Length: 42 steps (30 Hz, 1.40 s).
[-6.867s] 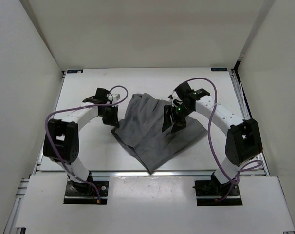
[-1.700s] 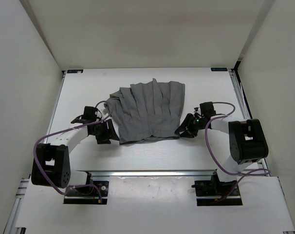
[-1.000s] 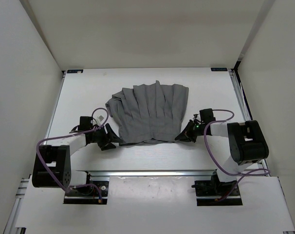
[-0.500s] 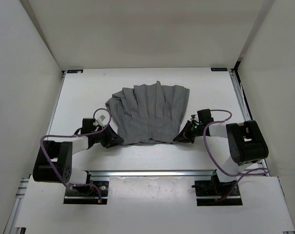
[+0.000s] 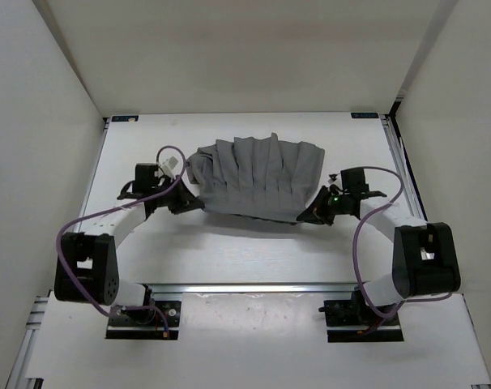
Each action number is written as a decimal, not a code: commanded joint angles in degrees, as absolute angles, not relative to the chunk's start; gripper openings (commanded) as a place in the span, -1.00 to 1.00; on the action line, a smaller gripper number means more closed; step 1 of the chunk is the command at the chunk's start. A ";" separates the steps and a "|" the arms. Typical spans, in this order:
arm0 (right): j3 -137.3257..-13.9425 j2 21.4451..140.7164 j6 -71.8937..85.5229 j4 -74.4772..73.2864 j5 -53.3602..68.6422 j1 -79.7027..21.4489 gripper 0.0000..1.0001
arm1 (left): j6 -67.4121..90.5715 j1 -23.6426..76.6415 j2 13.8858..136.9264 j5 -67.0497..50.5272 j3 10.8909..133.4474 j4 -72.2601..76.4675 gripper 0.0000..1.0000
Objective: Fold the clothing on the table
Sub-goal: Fold the skirt
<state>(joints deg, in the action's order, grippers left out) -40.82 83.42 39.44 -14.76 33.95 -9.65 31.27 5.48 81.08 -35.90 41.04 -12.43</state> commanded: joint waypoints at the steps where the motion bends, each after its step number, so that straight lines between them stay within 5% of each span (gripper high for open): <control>1: -45.43 81.04 34.46 -22.05 30.06 -5.90 -1.00 | 28.65 4.49 76.73 -36.56 45.26 -16.61 -1.00; 13: -48.25 77.79 28.57 -27.42 26.81 -3.08 -1.00 | 27.69 3.42 73.03 -33.23 43.77 -17.15 -1.00; 27: -87.61 86.58 17.32 -40.00 13.71 -2.81 -0.98 | 28.20 2.30 86.76 -31.98 84.37 -21.19 -1.00; 37: -74.30 67.71 9.86 -36.12 16.08 -4.57 -1.00 | 32.52 3.24 64.28 -41.40 63.38 -17.58 -1.00; 42: -63.20 48.56 7.65 -34.98 5.29 -19.47 -1.00 | 38.67 3.96 47.39 -45.09 54.67 -14.58 -1.00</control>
